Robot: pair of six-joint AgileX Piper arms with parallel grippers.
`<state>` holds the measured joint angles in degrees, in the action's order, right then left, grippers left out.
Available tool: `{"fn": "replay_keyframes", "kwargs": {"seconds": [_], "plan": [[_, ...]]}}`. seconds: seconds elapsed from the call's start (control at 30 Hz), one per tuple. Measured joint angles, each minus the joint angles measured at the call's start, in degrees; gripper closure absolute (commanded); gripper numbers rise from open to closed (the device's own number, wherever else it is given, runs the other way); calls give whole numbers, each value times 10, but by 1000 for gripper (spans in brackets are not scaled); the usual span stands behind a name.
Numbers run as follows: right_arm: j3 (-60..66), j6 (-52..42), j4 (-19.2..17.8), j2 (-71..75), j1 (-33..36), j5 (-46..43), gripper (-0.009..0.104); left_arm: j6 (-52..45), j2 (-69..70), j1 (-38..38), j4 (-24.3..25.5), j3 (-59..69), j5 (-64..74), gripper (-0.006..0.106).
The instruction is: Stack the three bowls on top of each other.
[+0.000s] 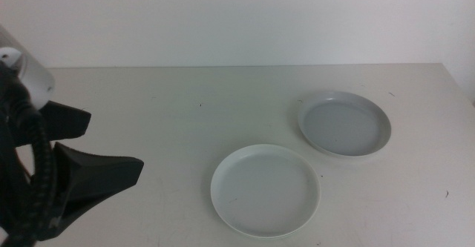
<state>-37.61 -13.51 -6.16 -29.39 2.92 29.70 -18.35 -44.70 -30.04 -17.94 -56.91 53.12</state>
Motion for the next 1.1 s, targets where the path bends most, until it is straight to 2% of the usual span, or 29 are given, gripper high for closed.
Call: {"fn": "replay_keyframes", "kwargs": {"seconds": [0.17,0.3,0.4,0.53,0.67,0.87,1.1], "plan": [[-79,-7,-2,-103,0,4,52,0,0,0,0,0,0,7],[-150,5,28,-186,0,9,52,0,0,0,0,0,0,7],[-212,61,44,-252,0,49,52,0,0,0,0,0,0,7],[-304,146,41,-345,0,141,52,0,0,0,0,0,0,7],[-392,179,33,-433,0,211,52,0,0,0,0,0,0,7],[-481,184,23,-542,0,265,52,0,0,0,0,0,0,7],[-497,206,22,-636,0,287,52,0,0,0,0,0,0,7]]}}
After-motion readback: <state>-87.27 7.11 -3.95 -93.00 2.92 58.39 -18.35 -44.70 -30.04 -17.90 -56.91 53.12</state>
